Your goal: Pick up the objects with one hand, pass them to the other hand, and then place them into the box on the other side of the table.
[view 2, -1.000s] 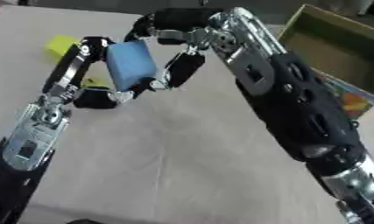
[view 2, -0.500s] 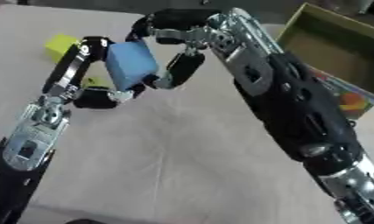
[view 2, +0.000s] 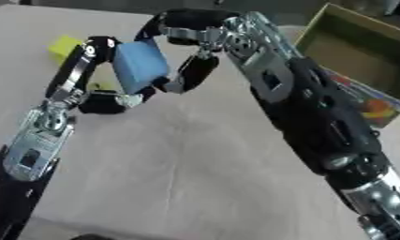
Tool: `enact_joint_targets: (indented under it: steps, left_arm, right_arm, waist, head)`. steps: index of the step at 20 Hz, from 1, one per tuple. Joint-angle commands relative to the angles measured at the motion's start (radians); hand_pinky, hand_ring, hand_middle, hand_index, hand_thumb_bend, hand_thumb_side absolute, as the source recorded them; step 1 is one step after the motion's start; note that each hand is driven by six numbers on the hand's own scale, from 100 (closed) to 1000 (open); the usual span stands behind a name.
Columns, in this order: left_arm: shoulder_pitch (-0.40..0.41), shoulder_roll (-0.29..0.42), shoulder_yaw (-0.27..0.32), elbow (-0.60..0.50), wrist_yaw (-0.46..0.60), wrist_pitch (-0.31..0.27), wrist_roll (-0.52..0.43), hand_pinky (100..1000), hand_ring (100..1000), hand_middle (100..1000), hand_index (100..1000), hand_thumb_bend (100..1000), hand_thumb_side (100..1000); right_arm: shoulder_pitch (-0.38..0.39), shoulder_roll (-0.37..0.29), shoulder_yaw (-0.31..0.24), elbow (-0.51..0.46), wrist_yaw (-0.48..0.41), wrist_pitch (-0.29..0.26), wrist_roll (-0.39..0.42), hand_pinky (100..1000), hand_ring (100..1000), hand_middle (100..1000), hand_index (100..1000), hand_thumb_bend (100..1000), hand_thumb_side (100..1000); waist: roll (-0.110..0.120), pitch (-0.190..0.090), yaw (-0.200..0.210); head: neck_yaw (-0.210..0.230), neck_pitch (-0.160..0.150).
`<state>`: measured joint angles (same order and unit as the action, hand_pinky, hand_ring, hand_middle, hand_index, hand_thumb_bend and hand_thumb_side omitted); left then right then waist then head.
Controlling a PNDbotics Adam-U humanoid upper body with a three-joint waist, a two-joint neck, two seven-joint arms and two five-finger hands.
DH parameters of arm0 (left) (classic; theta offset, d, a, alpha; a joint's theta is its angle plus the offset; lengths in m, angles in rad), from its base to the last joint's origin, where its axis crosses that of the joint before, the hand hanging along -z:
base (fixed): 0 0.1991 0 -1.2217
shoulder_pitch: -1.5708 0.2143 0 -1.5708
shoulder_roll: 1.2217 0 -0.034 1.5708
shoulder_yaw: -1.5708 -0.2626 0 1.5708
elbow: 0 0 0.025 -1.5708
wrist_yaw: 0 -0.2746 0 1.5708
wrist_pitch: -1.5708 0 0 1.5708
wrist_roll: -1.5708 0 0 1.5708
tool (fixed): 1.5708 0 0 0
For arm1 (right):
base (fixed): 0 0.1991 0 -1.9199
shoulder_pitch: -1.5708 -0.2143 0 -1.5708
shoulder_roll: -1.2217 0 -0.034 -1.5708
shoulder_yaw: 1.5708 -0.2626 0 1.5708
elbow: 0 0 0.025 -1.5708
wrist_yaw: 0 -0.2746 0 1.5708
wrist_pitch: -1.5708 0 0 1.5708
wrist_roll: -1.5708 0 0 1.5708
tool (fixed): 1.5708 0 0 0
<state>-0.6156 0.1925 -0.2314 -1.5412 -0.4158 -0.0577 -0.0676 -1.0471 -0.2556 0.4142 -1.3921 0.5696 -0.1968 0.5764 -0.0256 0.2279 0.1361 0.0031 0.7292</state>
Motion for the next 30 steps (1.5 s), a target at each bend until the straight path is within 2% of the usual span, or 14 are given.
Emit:
enact_joint_targets:
  steps: [1, 7, 10, 11, 12, 15, 16, 23, 27, 30]
  left_arm:
    - [-0.012, 0.007, 0.005, -0.008, -0.026, 0.019, 0.005, 675, 637, 619, 756, 113, 117]
    - [-0.013, 0.006, 0.008, 0.003, -0.083, 0.063, 0.043, 719, 698, 694, 827, 317, 272]
    - [-0.012, 0.008, 0.01, 0.01, -0.113, 0.073, 0.043, 731, 714, 710, 843, 417, 287]
    - [-0.013, 0.009, 0.011, 0.012, -0.123, 0.072, 0.041, 735, 721, 716, 844, 426, 240]
    - [-0.013, 0.01, 0.012, 0.015, -0.136, 0.069, 0.036, 740, 728, 722, 847, 472, 251]
    - [-0.017, 0.014, 0.012, 0.029, -0.181, 0.05, 0.009, 753, 745, 736, 848, 524, 172]
    - [-0.017, 0.017, 0.012, 0.035, -0.198, 0.041, -0.003, 770, 761, 745, 852, 555, 100]
    - [-0.012, 0.034, 0.029, 0.063, -0.253, -0.004, -0.035, 800, 790, 747, 863, 612, 100]
    - [-0.005, 0.049, 0.036, 0.069, -0.254, -0.005, -0.033, 788, 781, 737, 850, 586, 100]
    - [0.005, 0.069, 0.046, 0.074, -0.24, 0.003, -0.019, 777, 770, 723, 839, 556, 100]
  right_arm:
    - [-0.024, -0.009, -0.013, -0.013, -0.02, 0.019, -0.022, 915, 914, 396, 523, 100, 100]
    - [-0.026, -0.012, -0.012, -0.017, -0.041, 0.045, -0.046, 901, 885, 358, 483, 100, 100]
    - [-0.029, -0.016, -0.008, -0.019, -0.044, 0.039, -0.038, 895, 877, 344, 466, 100, 100]
    - [-0.029, -0.017, -0.007, -0.019, -0.043, 0.035, -0.033, 893, 875, 344, 466, 100, 100]
    - [-0.03, -0.019, -0.006, -0.019, -0.043, 0.03, -0.027, 892, 875, 345, 466, 100, 106]
    - [-0.039, -0.023, -0.001, -0.014, -0.044, 0.013, -0.002, 891, 875, 344, 464, 100, 124]
    - [-0.043, -0.025, 0.001, -0.011, -0.046, 0.008, 0.008, 888, 872, 342, 461, 100, 134]
    - [-0.044, -0.037, -0.014, -0.007, -0.05, 0.016, 0.016, 892, 875, 342, 463, 100, 117]
    - [-0.037, -0.053, -0.035, -0.035, -0.071, 0.044, -0.004, 893, 875, 341, 463, 100, 100]
    - [-0.024, -0.092, -0.067, -0.068, -0.1, 0.08, -0.02, 904, 884, 343, 468, 100, 100]
  waist:
    - [0.005, -0.016, 0.0]
    - [0.006, -0.017, 0.002]
    - [0.006, -0.018, 0.002]
    - [0.006, -0.018, 0.002]
    - [0.006, -0.019, 0.002]
    - [0.007, -0.019, 0.001]
    - [0.007, -0.019, 0.001]
    - [0.008, -0.02, 0.0]
    - [0.008, -0.019, -0.003]
    - [0.009, -0.019, -0.007]
  head:
    - [0.002, 0.005]
    - [0.0, 0.004]
    - [-0.001, 0.006]
    - [-0.001, 0.007]
    - [-0.001, 0.007]
    - [-0.003, 0.007]
    - [-0.003, 0.008]
    - [-0.005, 0.008]
    - [-0.004, 0.008]
    - [-0.003, 0.008]
